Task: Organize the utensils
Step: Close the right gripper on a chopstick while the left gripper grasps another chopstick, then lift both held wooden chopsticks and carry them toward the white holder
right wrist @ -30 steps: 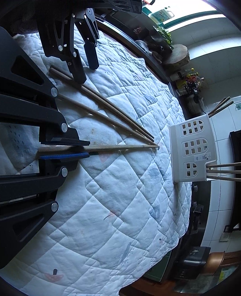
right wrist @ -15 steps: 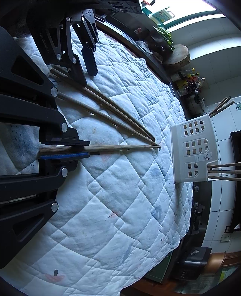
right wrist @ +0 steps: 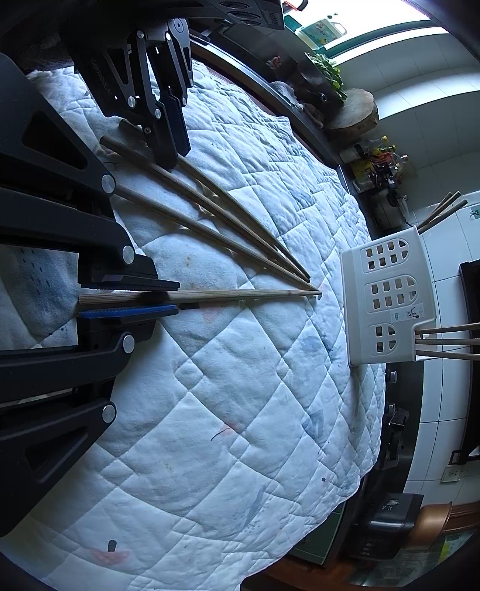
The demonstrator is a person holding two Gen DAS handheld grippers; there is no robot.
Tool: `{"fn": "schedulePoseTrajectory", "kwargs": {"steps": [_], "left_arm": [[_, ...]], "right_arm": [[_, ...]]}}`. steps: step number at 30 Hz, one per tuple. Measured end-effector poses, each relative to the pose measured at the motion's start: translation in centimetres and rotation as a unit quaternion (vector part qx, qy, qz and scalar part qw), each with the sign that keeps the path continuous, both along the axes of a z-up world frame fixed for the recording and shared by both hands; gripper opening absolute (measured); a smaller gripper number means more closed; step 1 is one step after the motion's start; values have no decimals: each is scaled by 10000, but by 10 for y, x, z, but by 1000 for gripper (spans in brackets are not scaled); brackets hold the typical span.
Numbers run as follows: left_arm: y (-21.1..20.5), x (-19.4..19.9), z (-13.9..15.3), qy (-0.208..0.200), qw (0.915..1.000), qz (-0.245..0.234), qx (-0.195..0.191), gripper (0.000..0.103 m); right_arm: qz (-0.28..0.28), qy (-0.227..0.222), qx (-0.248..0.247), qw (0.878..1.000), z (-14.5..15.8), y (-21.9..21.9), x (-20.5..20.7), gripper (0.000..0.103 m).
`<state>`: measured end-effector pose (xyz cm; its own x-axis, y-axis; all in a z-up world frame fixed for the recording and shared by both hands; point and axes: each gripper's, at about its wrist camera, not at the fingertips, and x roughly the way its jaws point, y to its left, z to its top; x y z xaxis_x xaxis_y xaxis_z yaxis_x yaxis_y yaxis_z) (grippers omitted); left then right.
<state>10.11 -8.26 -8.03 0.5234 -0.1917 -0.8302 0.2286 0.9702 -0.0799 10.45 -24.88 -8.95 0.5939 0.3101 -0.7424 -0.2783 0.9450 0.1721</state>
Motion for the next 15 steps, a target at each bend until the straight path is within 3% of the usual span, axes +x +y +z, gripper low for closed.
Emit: {"fn": "schedulePoseTrajectory", "kwargs": {"steps": [4, 9, 15], "left_arm": [[-1, 8, 1, 153, 9997, -200, 65, 16], [-2, 13, 3, 223, 9987, -431, 159, 8], [6, 16, 11, 153, 9989, -446, -24, 5]], "right_arm": [[-5, 1, 5, 10000, 0, 0, 0, 8], [-7, 2, -2, 10000, 0, 0, 0, 8], [-37, -46, 45, 10000, 1, -1, -1, 8]]}}
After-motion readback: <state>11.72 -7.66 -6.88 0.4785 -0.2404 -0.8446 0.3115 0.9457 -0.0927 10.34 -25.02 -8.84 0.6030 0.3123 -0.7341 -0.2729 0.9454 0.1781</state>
